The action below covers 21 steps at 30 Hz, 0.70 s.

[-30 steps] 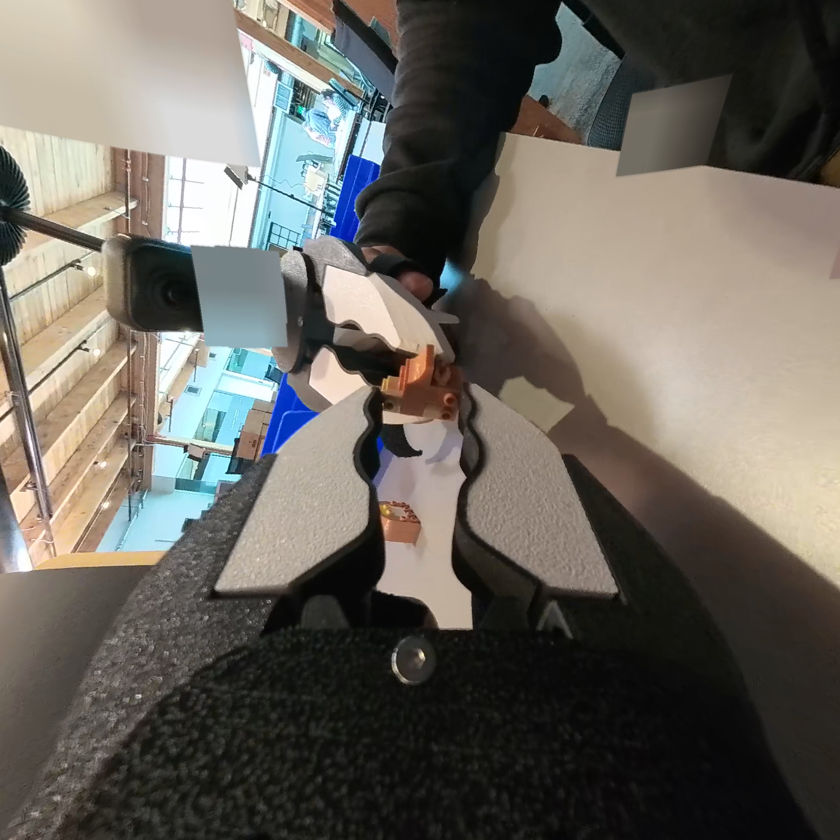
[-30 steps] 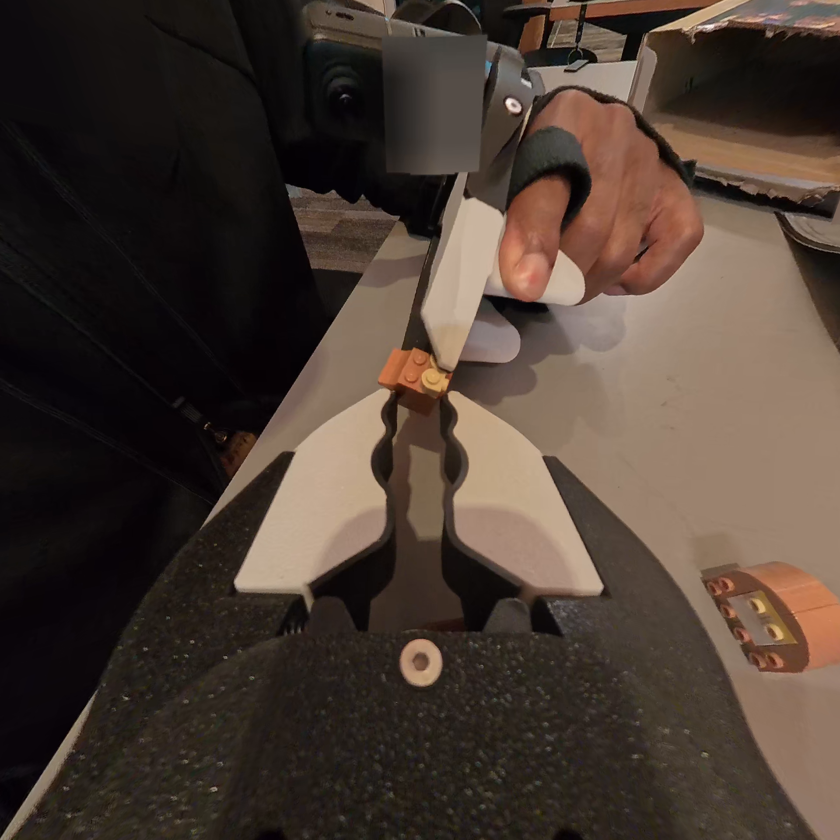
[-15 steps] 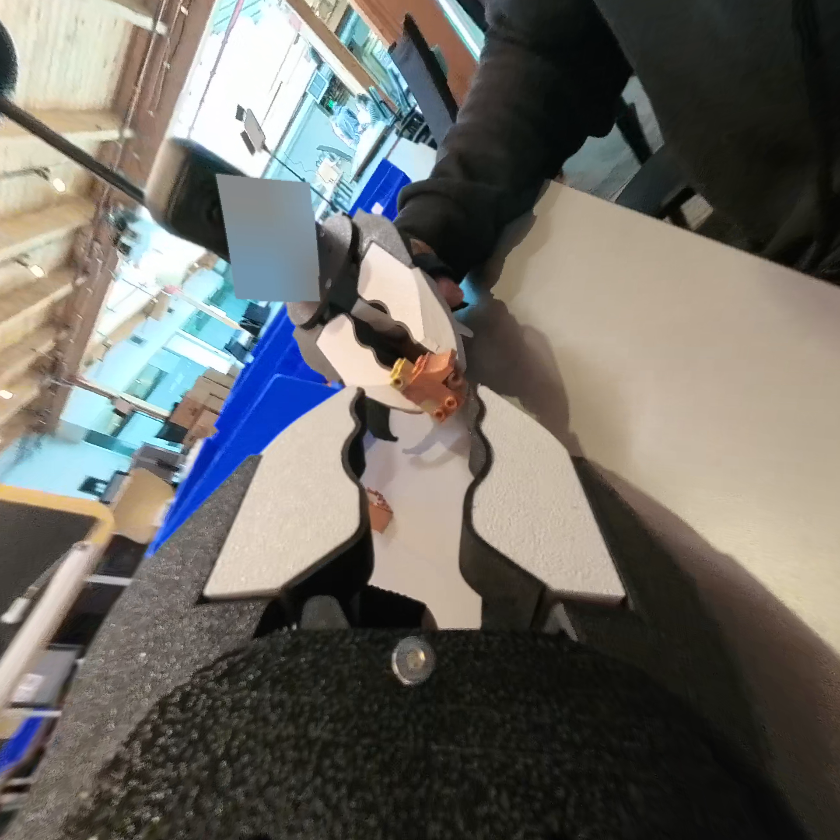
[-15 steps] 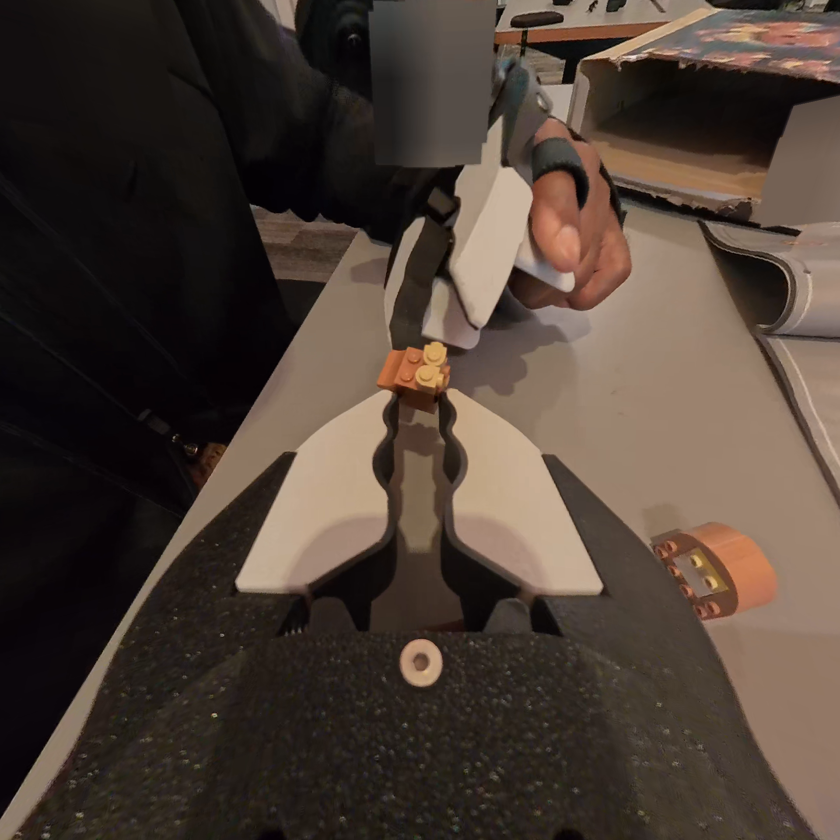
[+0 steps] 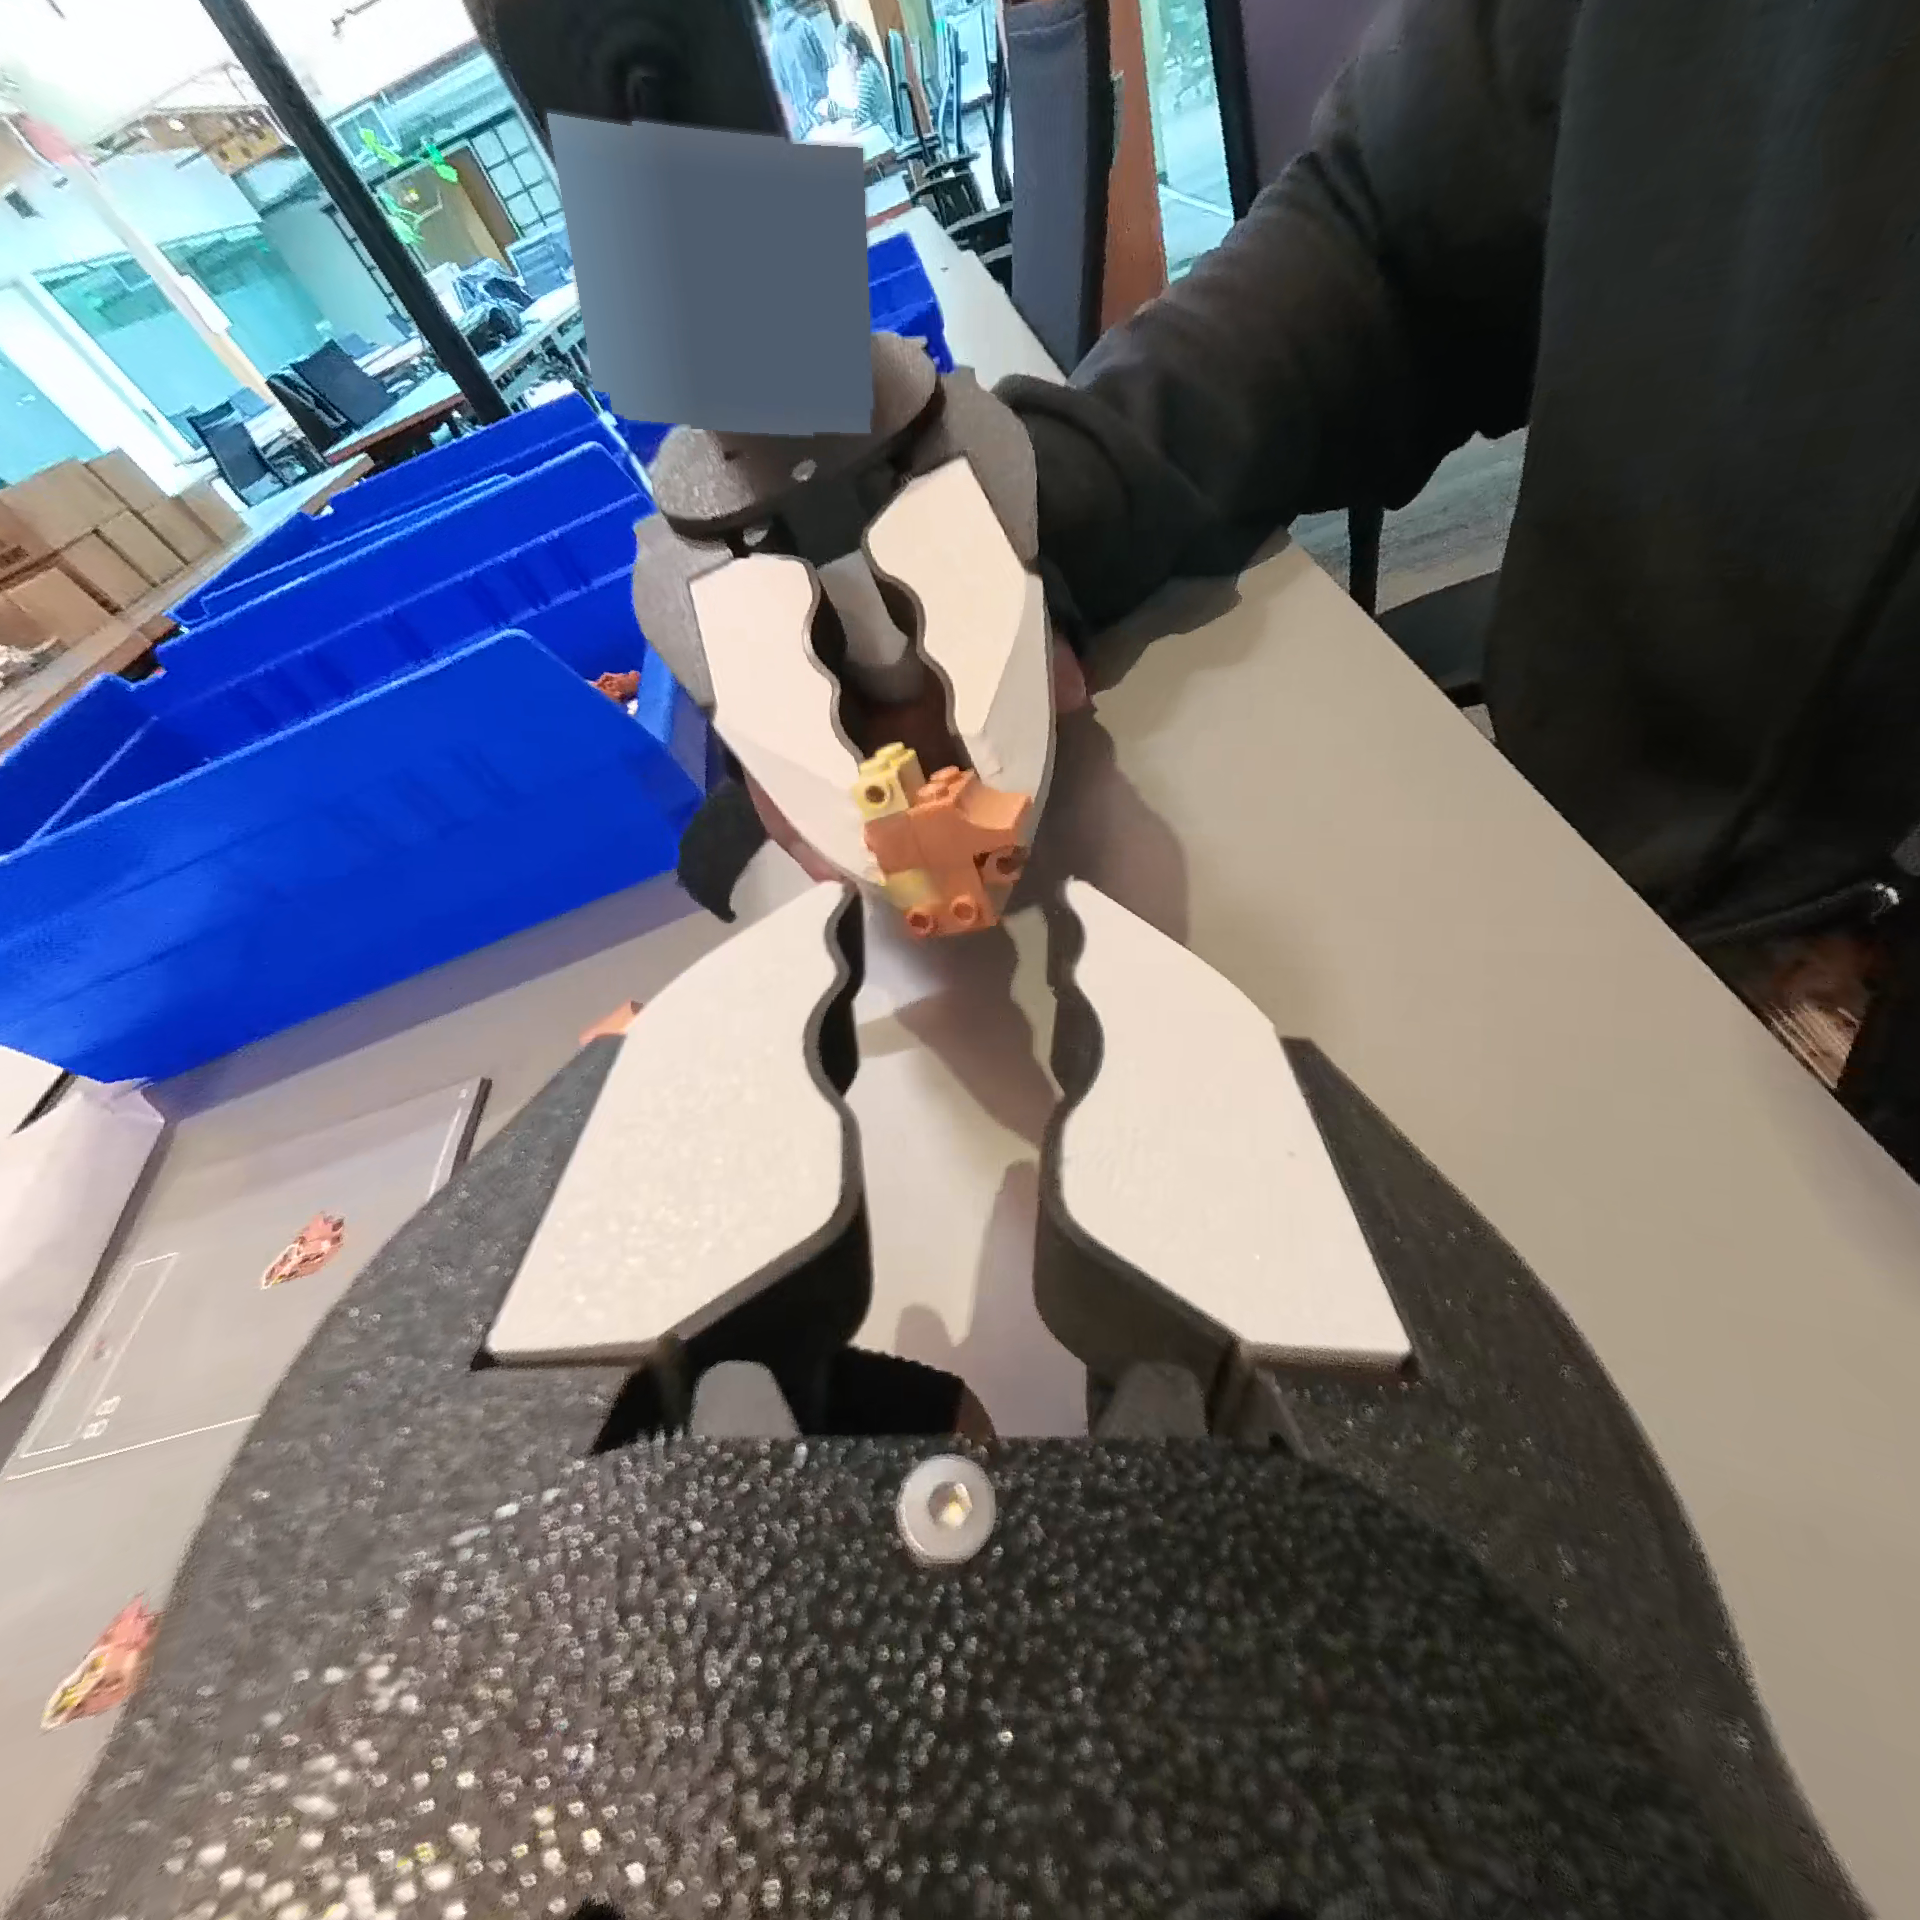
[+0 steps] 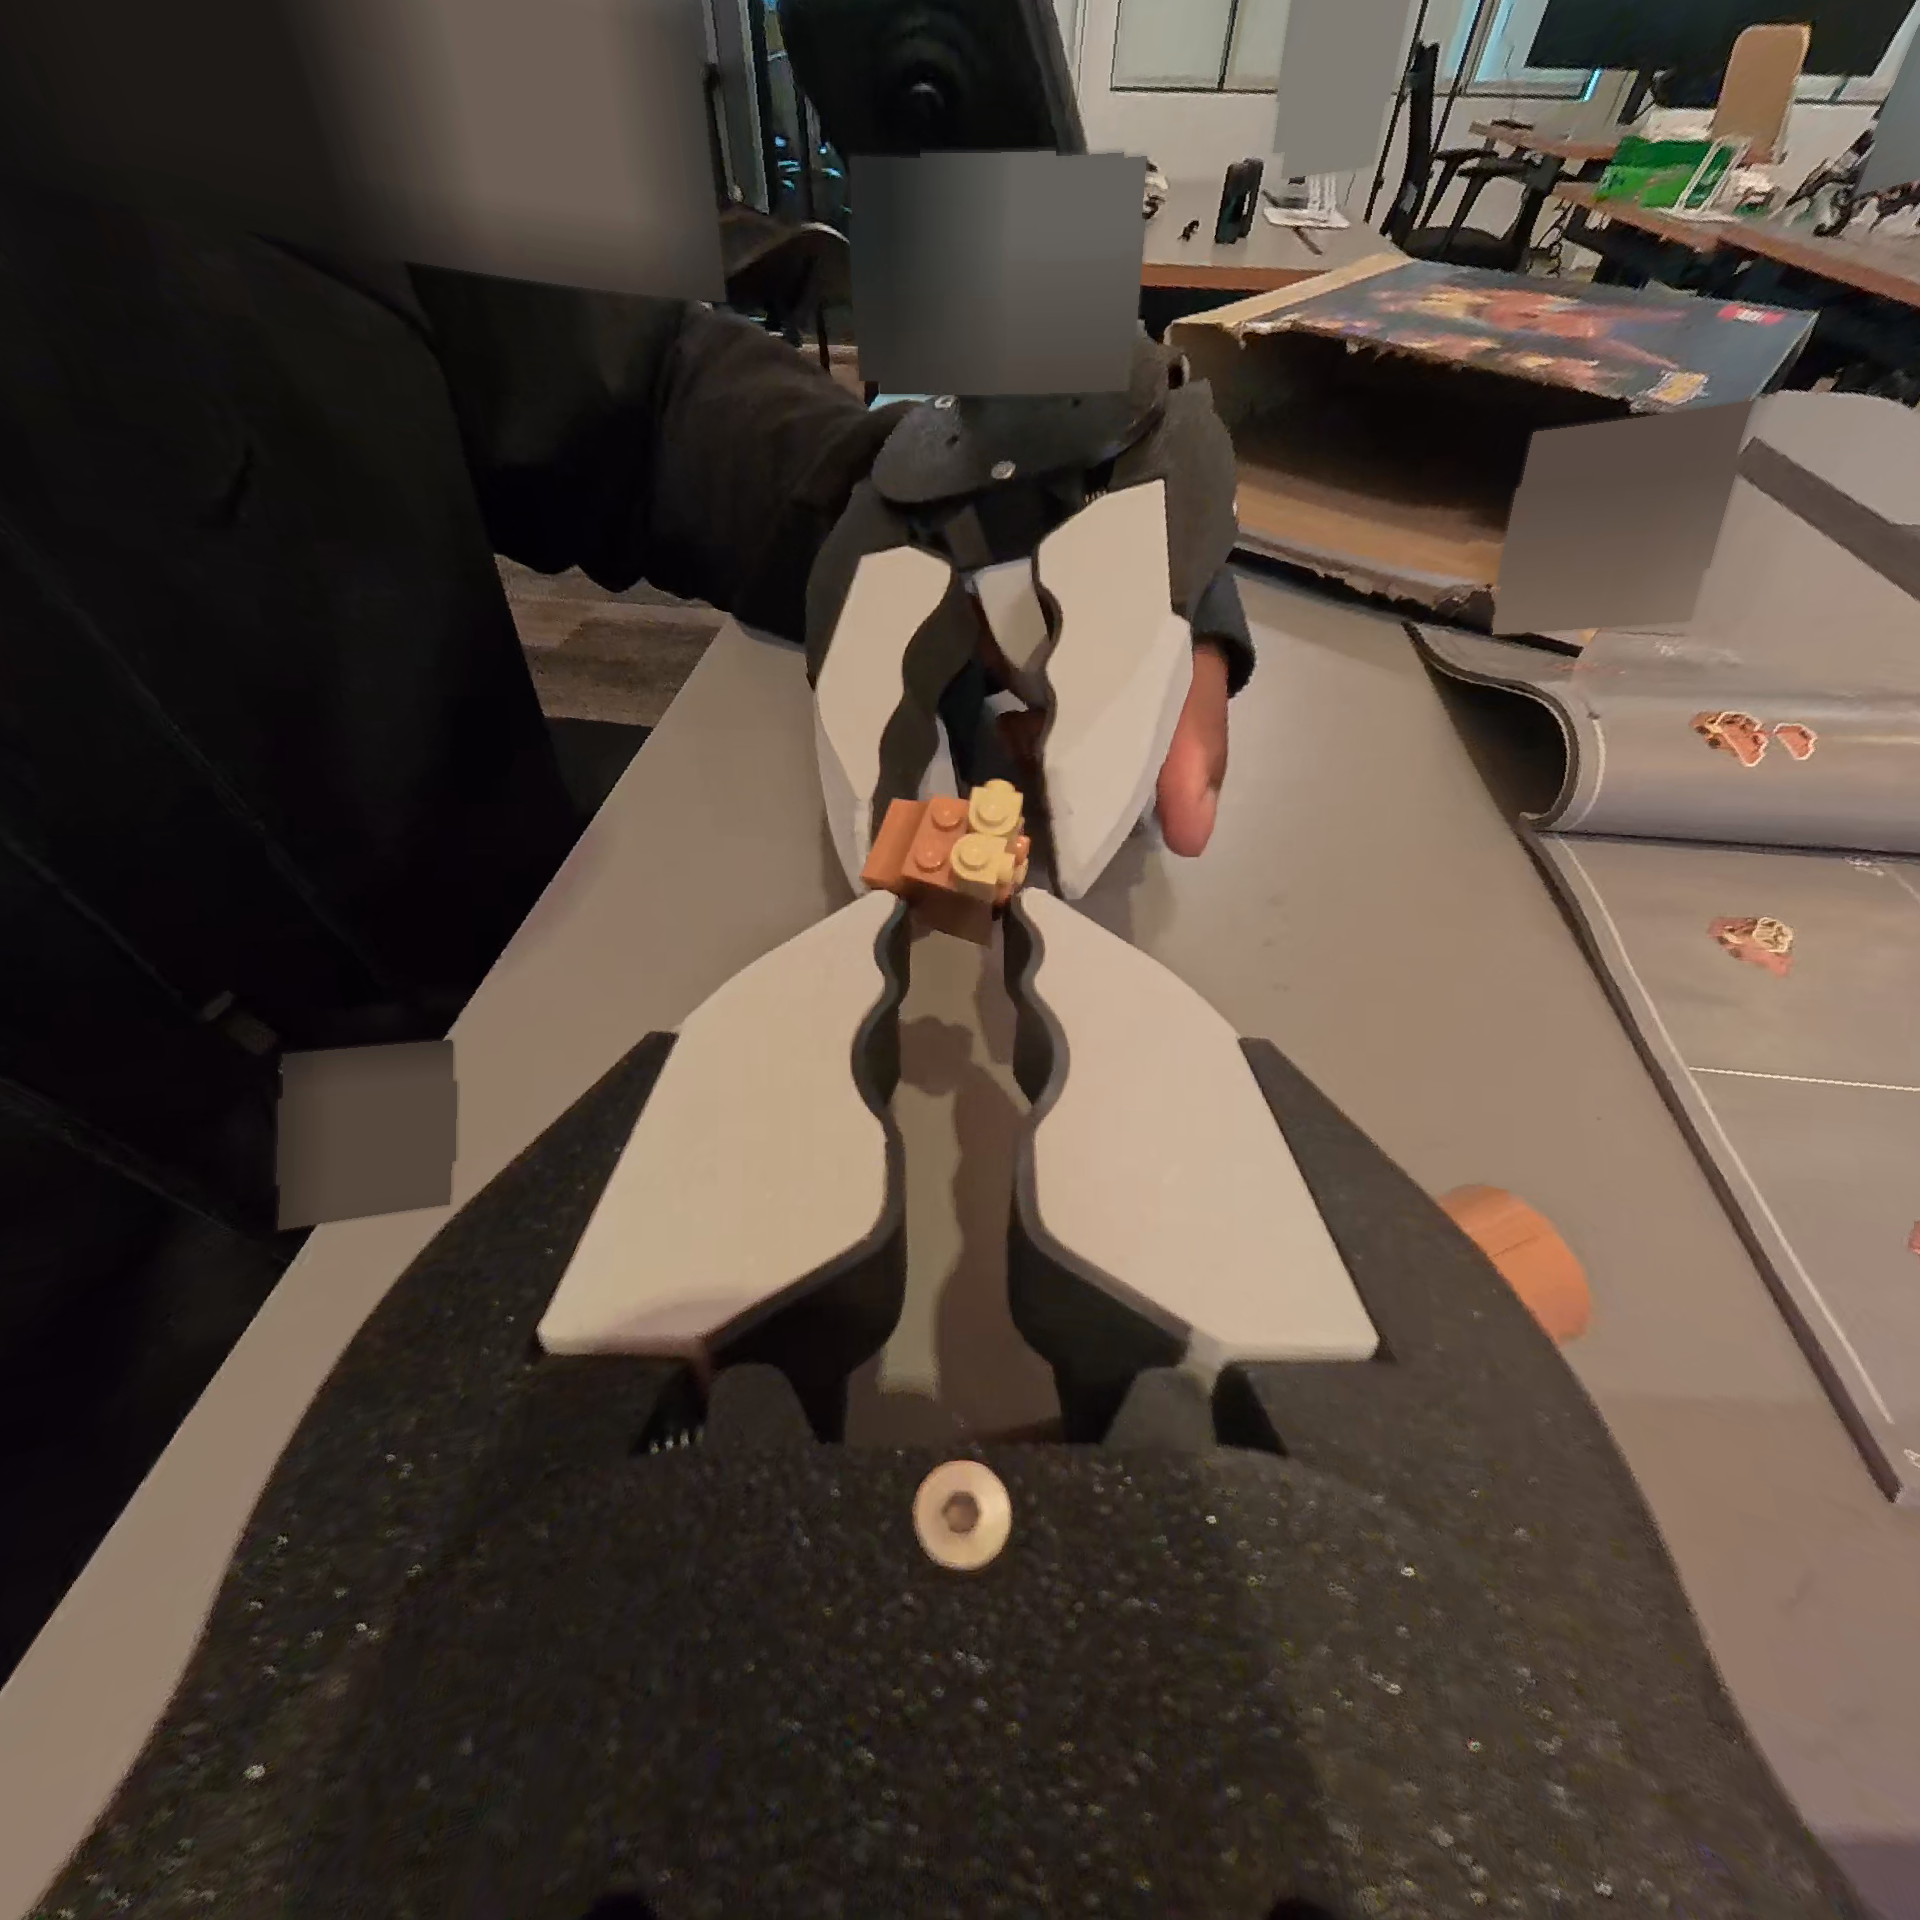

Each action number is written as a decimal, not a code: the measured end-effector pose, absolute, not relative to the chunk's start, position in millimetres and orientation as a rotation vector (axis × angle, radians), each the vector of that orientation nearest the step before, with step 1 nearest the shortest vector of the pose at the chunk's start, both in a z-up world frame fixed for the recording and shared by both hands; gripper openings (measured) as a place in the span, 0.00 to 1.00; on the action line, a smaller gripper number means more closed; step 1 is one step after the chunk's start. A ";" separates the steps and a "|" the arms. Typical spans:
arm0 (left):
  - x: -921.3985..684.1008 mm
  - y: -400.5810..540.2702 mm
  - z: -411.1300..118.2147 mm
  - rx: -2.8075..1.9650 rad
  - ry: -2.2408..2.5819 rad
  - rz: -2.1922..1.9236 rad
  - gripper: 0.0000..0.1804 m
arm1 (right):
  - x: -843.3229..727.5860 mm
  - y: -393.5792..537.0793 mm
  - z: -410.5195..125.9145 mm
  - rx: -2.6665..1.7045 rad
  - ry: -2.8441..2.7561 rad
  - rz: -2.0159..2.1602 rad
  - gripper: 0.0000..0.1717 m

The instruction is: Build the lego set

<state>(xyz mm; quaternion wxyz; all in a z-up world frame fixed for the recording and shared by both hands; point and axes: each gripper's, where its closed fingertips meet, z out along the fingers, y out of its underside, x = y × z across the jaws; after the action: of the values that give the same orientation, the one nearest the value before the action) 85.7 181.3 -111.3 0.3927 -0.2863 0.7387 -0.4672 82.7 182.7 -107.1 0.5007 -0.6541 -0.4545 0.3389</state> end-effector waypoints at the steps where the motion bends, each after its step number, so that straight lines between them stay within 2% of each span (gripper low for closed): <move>1: 86.1 180.7 -109.3 -0.730 1.862 -1.200 0.18 | 83.0 183.9 -108.2 -1.584 -1.096 0.808 0.10; 8: 89.1 185.8 -103.6 -0.807 1.810 -1.258 0.14 | 85.4 189.4 -107.7 -1.586 -1.063 0.784 0.10; 21: 88.6 194.2 -100.3 -0.820 1.781 -1.278 0.15 | 87.8 190.6 -96.9 -1.531 -1.019 0.781 0.10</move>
<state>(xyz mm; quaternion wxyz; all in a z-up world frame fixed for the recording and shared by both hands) 88.6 194.2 -100.3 0.3899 -0.3227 0.7007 -0.5028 87.8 190.6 -96.9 0.5412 -0.6444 -0.4289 0.3285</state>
